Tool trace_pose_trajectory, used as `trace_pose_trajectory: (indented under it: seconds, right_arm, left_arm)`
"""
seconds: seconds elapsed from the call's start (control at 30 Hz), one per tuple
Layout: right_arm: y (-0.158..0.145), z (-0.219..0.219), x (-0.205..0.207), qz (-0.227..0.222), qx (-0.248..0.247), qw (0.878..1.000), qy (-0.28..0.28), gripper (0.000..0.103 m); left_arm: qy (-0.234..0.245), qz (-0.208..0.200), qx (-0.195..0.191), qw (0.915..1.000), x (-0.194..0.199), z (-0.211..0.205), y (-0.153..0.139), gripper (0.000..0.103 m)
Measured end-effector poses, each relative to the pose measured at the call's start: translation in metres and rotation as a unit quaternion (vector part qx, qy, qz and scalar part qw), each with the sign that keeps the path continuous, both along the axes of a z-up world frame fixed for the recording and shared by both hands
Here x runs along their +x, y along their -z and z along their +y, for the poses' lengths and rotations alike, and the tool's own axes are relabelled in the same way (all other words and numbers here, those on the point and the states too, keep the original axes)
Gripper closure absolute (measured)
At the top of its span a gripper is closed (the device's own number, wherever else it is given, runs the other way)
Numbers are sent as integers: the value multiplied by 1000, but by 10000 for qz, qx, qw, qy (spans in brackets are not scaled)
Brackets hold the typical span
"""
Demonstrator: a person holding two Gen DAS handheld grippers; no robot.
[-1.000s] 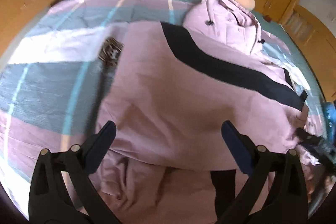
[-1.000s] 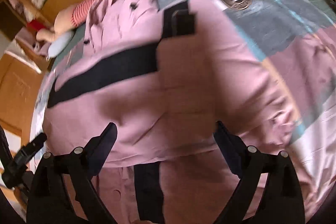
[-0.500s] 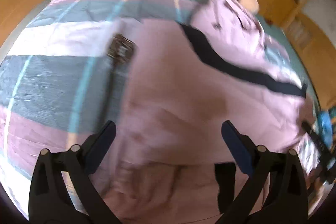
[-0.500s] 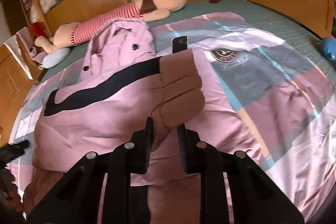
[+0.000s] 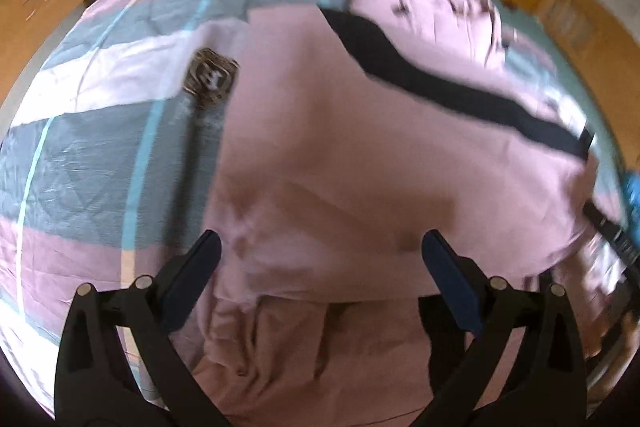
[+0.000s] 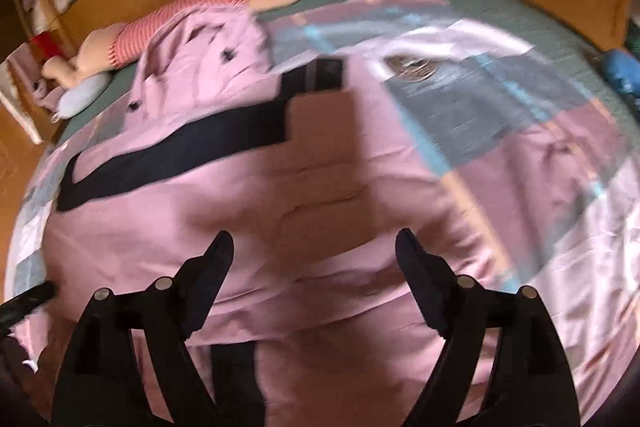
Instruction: Fold large clothes
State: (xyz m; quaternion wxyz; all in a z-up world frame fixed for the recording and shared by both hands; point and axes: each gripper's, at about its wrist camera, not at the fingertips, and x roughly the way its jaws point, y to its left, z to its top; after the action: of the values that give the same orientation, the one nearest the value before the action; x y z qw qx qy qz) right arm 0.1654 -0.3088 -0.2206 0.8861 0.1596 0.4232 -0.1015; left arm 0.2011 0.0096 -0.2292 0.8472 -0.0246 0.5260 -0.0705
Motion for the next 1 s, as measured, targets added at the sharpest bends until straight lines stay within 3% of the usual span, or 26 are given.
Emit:
trace_pose_trajectory:
  seconds: [0.07, 0.13, 0.27, 0.33, 0.43, 0.57, 0.67, 0.73, 0.87, 0.93, 1.0]
  right_arm:
    - [6, 8, 4, 133, 1, 9997, -188, 20]
    - [7, 18, 5, 146, -36, 9993, -352, 20]
    - [2, 33, 2, -87, -104, 9974, -704, 23]
    - [-1, 42, -1, -193, -412, 9961, -760, 55]
    - [-5, 53, -5, -355, -810, 9919, -914, 64]
    - [-8, 64, -7, -480, -873, 9877, -1204, 64]
    - [-6, 69, -3, -377, -1077, 9858, -1231, 61]
    - [-2, 63, -1, -234, -984, 9889, -1086, 51]
    - [2, 45, 3, -48, -654, 9951, -736, 35]
    - [3, 42, 3, -30, -582, 9963, -634, 26]
    - [5, 43, 3, 5, -554, 9962, -673, 24]
  left_arm:
    - [11, 243, 166, 9996, 2, -3, 13, 2]
    - [-77, 367, 30, 9993, 4, 3, 22, 2]
    - [-331, 473, 186, 9982, 7, 13, 28, 2]
    - [-370, 442, 460, 9973, 6, 12, 30, 2]
    - [-384, 346, 821, 9953, 6, 10, 28, 2]
    - [-506, 241, 1289, 9901, 4, 10, 26, 2]
    - [-609, 221, 1240, 9902, 3, 16, 23, 2]
    - [-674, 61, 1337, 9887, 1, 17, 16, 2]
    - [-661, -733, 1732, 9799, -12, 8, -12, 2]
    - [-519, -991, 1609, 9806, -18, 2, -22, 2]
    - [-302, -901, 1356, 9862, -16, -3, -21, 2]
